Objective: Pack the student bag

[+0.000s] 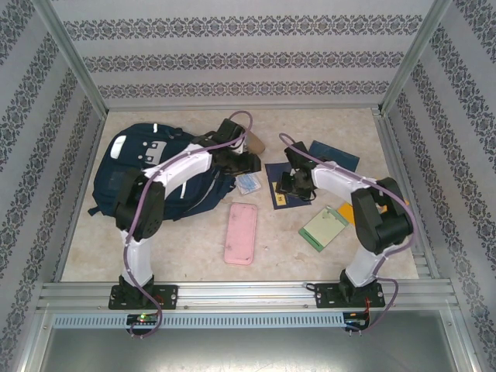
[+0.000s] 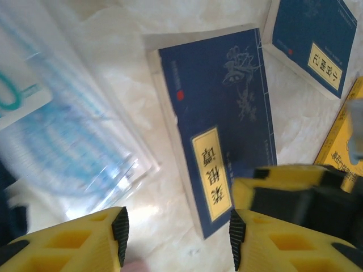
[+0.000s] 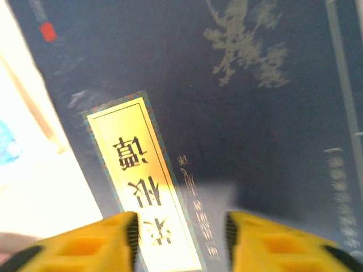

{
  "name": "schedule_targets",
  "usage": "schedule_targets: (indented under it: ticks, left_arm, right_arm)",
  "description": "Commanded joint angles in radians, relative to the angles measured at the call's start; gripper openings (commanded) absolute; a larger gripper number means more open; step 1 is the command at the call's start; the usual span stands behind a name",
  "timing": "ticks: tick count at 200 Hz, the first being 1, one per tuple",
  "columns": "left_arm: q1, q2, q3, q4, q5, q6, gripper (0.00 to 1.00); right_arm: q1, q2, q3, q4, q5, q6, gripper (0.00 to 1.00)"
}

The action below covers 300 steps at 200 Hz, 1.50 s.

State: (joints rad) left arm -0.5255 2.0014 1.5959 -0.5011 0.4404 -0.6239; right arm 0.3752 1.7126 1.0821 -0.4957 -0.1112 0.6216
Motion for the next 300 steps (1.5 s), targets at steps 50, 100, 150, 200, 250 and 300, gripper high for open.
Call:
schedule_targets:
  ticks: [50, 100, 150, 200, 250, 300]
  left_arm:
    - [-0.076, 0.219, 0.184, 0.028, 0.016, -0.125, 0.43]
    - [-0.115, 0.313, 0.246, -0.065, -0.034, -0.162, 0.4]
    - [-0.124, 0.341, 0.25, -0.166, -0.112, -0.15, 0.24]
    - [-0.123, 0.37, 0.242, -0.163, -0.099, -0.126, 0.16]
    - [-0.112, 0.369, 0.218, -0.124, -0.059, -0.065, 0.14]
    - [-0.103, 0.356, 0.206, -0.091, 0.0, -0.006, 0.14]
  right_arm:
    - [-0.186, -0.044, 0.001, 0.045, -0.041, -0.129, 0.58]
    - [-0.243, 0.074, 0.036, 0.06, -0.112, -0.184, 0.59]
    - [-0.234, 0.151, 0.058, 0.085, -0.201, -0.179, 0.59]
    - [-0.199, 0.164, 0.045, 0.138, -0.435, -0.149, 0.54]
    - [-0.244, 0.054, -0.059, 0.32, -0.74, -0.029, 0.48]
    - [-0.265, 0.003, -0.105, 0.38, -0.795, 0.014, 0.42]
